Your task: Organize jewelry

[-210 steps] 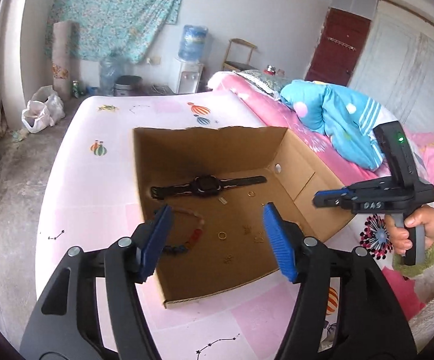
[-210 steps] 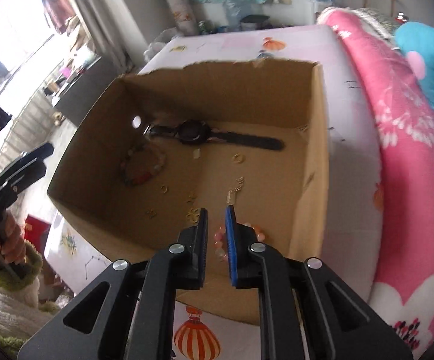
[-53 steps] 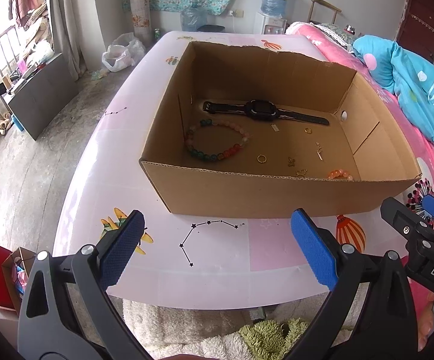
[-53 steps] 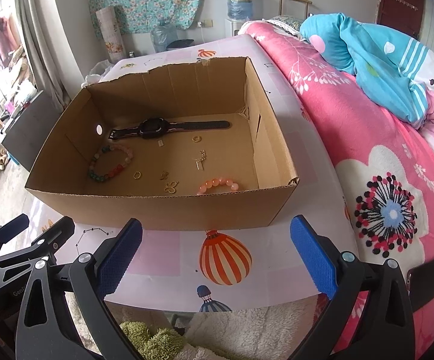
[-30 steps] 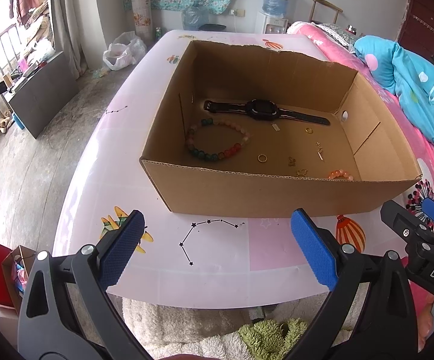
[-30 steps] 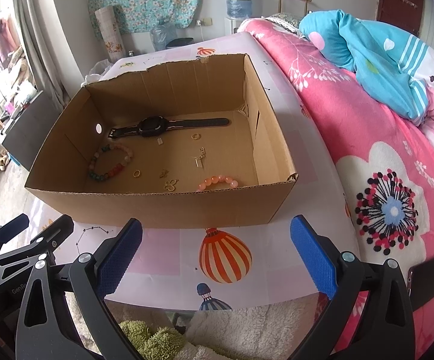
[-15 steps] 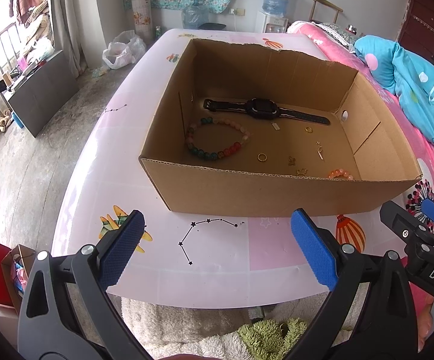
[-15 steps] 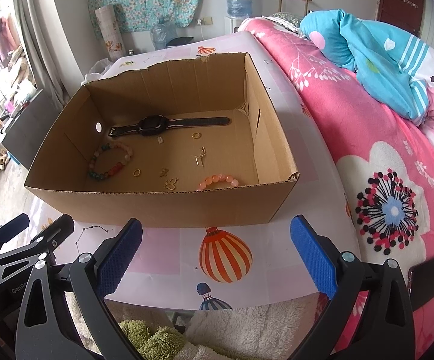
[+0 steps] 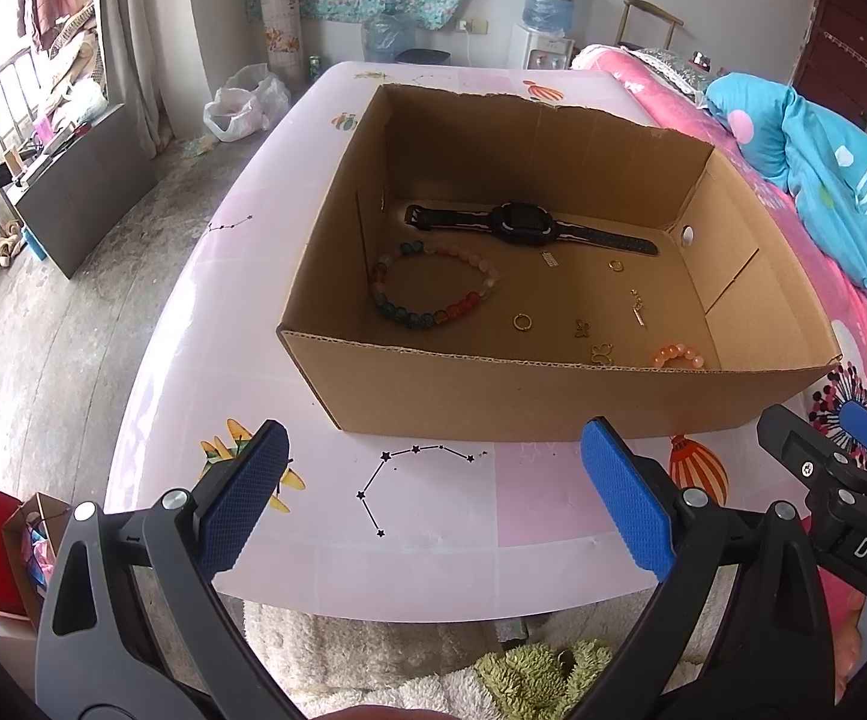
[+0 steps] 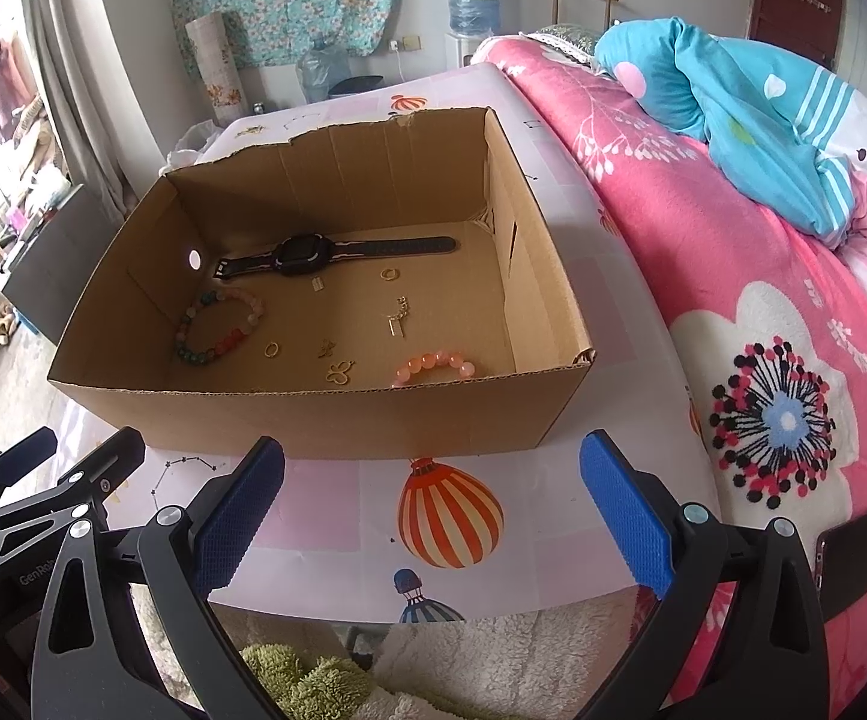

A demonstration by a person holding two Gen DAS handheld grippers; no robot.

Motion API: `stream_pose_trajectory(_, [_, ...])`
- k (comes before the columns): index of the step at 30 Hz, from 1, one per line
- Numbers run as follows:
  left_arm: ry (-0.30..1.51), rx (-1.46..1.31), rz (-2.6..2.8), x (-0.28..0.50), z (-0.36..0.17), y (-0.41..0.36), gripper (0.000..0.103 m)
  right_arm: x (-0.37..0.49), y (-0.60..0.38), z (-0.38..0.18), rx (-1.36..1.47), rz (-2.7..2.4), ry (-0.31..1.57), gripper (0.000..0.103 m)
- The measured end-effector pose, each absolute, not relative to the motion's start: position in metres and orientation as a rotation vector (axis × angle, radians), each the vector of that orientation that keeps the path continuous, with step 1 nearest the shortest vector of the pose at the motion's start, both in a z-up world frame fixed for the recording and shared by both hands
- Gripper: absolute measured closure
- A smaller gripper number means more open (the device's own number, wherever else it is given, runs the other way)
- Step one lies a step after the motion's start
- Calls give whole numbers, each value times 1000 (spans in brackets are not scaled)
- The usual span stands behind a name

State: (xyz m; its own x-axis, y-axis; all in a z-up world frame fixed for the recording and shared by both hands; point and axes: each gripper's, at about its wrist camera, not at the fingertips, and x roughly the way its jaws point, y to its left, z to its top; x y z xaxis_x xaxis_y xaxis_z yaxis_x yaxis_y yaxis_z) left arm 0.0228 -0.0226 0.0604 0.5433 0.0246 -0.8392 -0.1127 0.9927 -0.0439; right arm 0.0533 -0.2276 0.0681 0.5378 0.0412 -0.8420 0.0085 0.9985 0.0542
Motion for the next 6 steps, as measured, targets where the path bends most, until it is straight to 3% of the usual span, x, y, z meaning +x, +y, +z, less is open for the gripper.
stream_pose_trajectory(6, [994,-97,83,24,61,-23,8,53,-228,69,55,15,1000,7])
